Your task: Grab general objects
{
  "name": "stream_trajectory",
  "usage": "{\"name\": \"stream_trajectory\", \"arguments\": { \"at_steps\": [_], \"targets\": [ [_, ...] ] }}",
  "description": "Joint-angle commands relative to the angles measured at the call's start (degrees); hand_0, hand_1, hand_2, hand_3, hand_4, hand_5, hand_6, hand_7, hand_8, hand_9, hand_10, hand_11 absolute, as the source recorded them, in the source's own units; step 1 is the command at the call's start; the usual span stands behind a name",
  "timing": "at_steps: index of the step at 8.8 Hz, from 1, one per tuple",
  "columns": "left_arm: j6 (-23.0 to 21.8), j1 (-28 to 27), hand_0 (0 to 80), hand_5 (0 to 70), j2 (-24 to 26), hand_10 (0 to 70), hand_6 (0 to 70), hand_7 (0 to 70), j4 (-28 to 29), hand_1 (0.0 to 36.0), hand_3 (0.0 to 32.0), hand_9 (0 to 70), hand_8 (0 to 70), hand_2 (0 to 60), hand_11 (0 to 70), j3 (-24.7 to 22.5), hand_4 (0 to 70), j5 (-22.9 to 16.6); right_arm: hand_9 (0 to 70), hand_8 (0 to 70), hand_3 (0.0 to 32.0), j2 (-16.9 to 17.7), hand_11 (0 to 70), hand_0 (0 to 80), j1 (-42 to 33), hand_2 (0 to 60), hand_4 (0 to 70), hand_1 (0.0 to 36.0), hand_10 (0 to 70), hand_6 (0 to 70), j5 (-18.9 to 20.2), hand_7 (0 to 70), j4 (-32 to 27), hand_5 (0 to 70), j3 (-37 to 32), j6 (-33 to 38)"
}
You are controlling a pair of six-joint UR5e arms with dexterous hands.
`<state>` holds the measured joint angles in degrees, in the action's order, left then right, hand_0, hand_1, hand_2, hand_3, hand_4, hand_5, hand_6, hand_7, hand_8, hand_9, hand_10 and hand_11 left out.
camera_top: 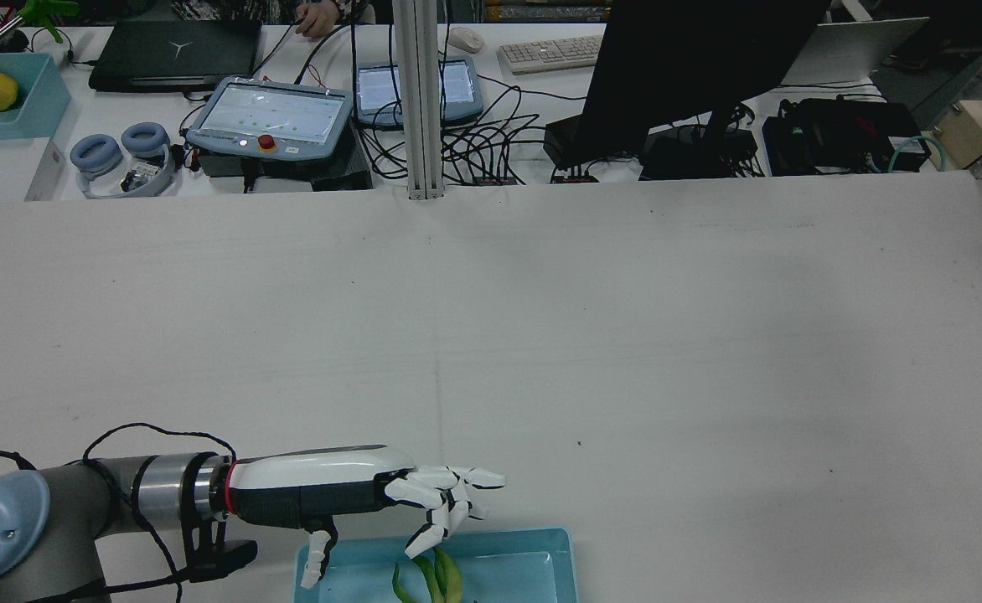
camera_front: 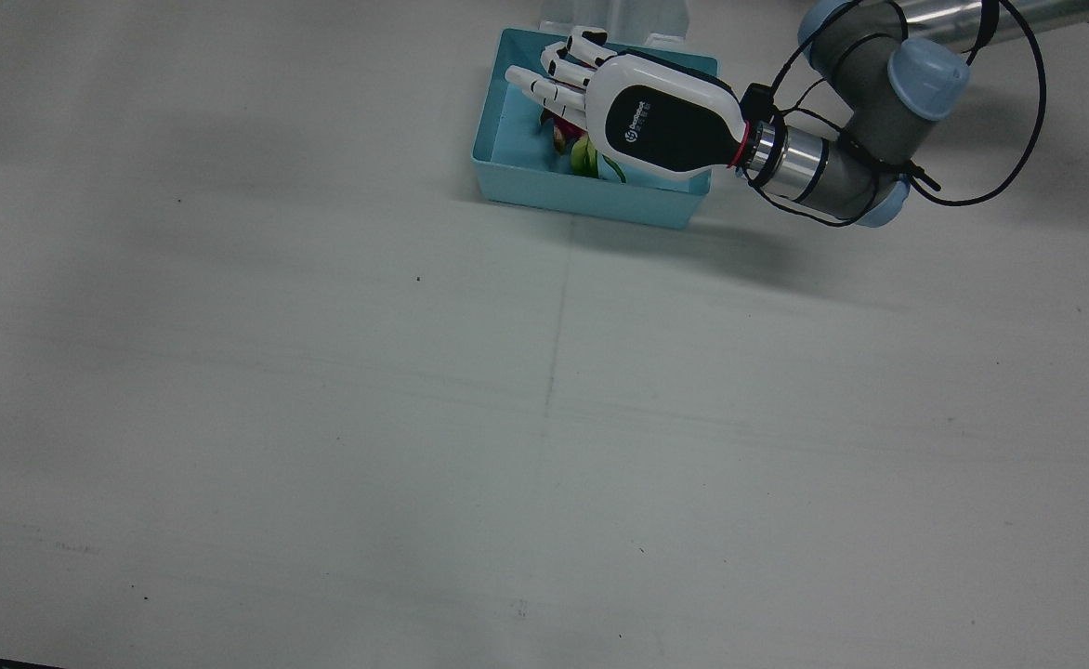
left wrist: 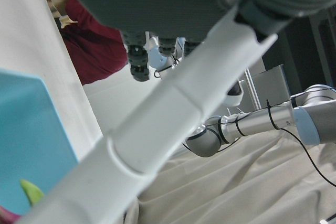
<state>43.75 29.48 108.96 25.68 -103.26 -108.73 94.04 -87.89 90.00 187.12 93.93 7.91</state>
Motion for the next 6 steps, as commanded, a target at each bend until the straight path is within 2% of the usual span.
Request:
{"name": "stream_trajectory", "arguments": {
  "at_steps": [1,2,3,4,5,6],
  "targets": [
    [-0.77,7.77,80.0,70.0,-3.93,11.4,26.4,70.0,-3.77,36.0,0.0,15.5,4.2,60.0,22.6,1.3,6.9,3.26,0.0,0.0,0.0,0.0,0.0,0.0,0.0,0.0,0.0,0.0,0.0,0.0,0.0,0.0,0.0,0.0,0.02,0.0],
    [-0.86,10.49,80.0,70.0,-3.76,11.6,29.4,70.0,-5.01,36.0,0.0,15.9,4.8,60.0,22.7,3.31,10.7,3.61,0.0,0.0,0.0,0.0,0.0,0.0,0.0,0.0,0.0,0.0,0.0,0.0,0.0,0.0,0.0,0.0,0.02,0.0],
    [-0.86,12.95,80.0,70.0,-3.76,12.7,29.8,70.0,-5.89,36.0,0.0,16.0,4.9,60.0,24.2,5.41,11.6,5.27,0.0,0.0,0.0,0.0,0.0,0.0,0.0,0.0,0.0,0.0,0.0,0.0,0.0,0.0,0.0,0.0,0.02,-0.09],
    [-0.86,15.5,80.0,70.0,-3.93,13.0,26.9,70.0,-6.51,36.0,0.0,15.4,4.3,60.0,24.8,8.13,9.9,8.85,0.0,0.0,0.0,0.0,0.0,0.0,0.0,0.0,0.0,0.0,0.0,0.0,0.0,0.0,0.0,0.0,0.02,-0.09],
    [-1.91,17.35,80.0,70.0,-3.93,11.7,26.1,70.0,-5.99,36.0,0.0,15.2,4.2,60.0,22.8,12.51,10.5,14.72,0.0,0.0,0.0,0.0,0.0,0.0,0.0,0.0,0.0,0.0,0.0,0.0,0.0,0.0,0.0,0.0,0.02,-0.09],
    [-2.27,17.8,80.0,70.0,-3.5,9.2,29.3,70.0,-7.03,36.0,0.0,16.1,4.8,60.0,19.2,15.51,14.3,19.04,0.0,0.0,0.0,0.0,0.0,0.0,0.0,0.0,0.0,0.0,0.0,0.0,0.0,0.0,0.0,0.0,0.02,-0.09]
  ]
}}
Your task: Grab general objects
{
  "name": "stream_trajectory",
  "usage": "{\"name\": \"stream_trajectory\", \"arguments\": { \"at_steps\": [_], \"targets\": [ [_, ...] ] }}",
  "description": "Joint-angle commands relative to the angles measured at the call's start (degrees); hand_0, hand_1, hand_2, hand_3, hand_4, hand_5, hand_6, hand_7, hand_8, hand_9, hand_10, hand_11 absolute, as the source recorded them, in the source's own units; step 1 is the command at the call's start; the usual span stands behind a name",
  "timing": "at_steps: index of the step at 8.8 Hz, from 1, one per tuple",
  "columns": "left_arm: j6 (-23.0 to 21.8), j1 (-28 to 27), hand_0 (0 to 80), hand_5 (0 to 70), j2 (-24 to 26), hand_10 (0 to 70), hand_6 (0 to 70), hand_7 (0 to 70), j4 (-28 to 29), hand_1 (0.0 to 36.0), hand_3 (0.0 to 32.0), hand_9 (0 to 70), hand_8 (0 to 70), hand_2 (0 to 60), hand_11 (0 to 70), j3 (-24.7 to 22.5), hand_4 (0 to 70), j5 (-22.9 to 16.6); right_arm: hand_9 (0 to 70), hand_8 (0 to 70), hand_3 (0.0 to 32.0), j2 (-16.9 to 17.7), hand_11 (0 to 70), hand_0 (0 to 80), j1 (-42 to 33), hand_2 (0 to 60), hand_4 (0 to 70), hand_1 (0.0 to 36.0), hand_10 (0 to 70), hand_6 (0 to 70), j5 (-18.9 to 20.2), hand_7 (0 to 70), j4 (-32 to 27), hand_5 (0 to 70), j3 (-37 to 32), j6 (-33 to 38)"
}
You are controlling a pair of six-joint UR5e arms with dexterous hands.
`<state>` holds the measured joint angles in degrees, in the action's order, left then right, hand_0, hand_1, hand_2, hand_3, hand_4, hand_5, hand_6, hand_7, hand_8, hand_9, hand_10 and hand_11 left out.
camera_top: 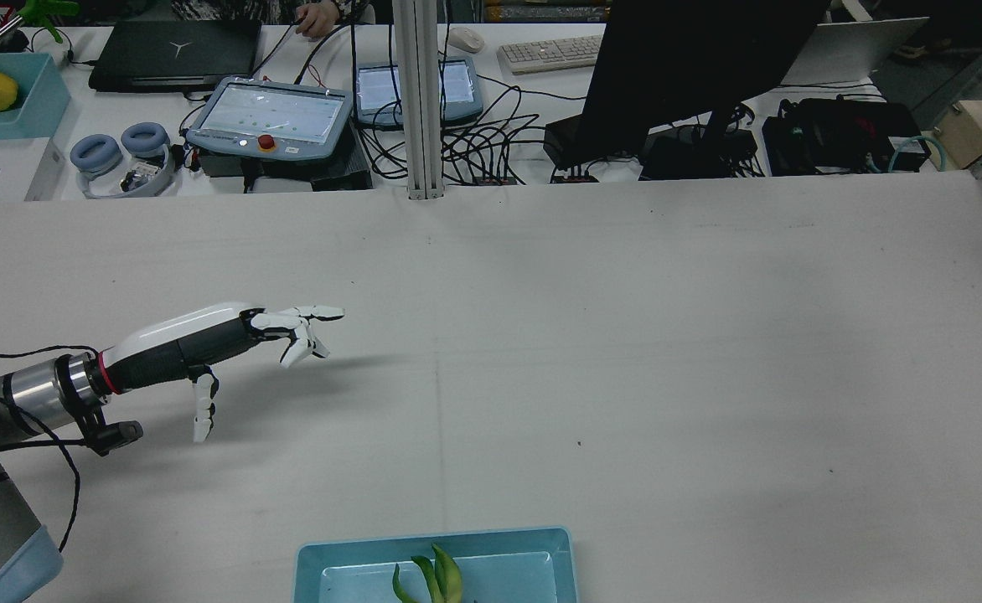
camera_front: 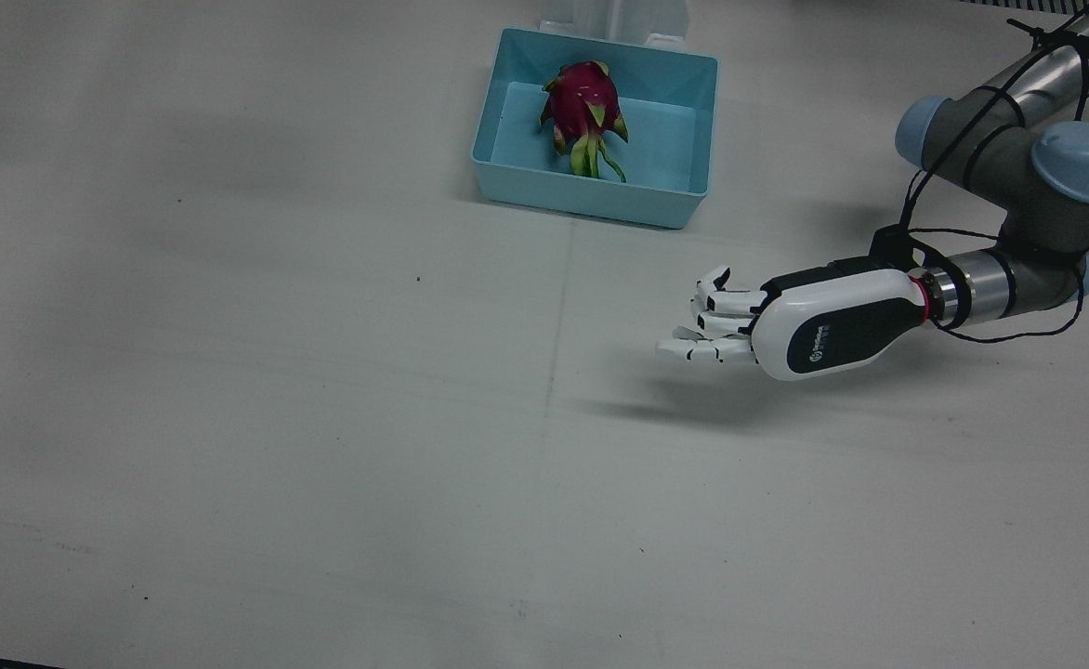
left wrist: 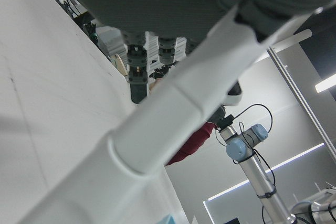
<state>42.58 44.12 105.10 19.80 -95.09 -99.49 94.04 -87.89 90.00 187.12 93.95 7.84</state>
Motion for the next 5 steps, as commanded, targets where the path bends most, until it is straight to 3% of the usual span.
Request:
{"name": "stream_trajectory", "arguments": {
  "at_steps": [1,2,4,5],
  "targets": [
    [-1.27,4.9,80.0,70.0,0.98,9.0,32.8,70.0,-3.51,36.0,0.0,16.8,5.5,60.0,18.8,8.59,17.2,14.71,0.0,0.0,0.0,0.0,0.0,0.0,0.0,0.0,0.0,0.0,0.0,0.0,0.0,0.0,0.0,0.0,0.0,-0.01],
    [-1.8,8.4,80.0,70.0,1.33,10.0,37.9,70.0,-3.45,36.0,0.0,17.7,6.5,60.0,20.1,10.17,21.1,16.5,0.0,0.0,0.0,0.0,0.0,0.0,0.0,0.0,0.0,0.0,0.0,0.0,0.0,0.0,0.0,0.0,0.0,-0.01],
    [-4.35,14.91,80.0,70.0,0.73,14.3,48.1,70.0,-2.58,36.0,0.0,18.6,8.6,60.0,26.0,13.6,31.1,16.35,0.0,0.0,0.0,0.0,0.0,0.0,0.0,0.0,0.0,0.0,0.0,0.0,0.0,0.0,0.0,0.0,0.09,-0.01],
    [-4.18,16.68,80.0,70.0,0.64,21.0,59.5,70.0,-1.35,36.0,0.0,18.6,10.9,60.0,35.4,15.53,44.9,16.35,0.0,0.0,0.0,0.0,0.0,0.0,0.0,0.0,0.0,0.0,0.0,0.0,0.0,0.0,0.0,0.0,0.0,-0.01]
  ]
}}
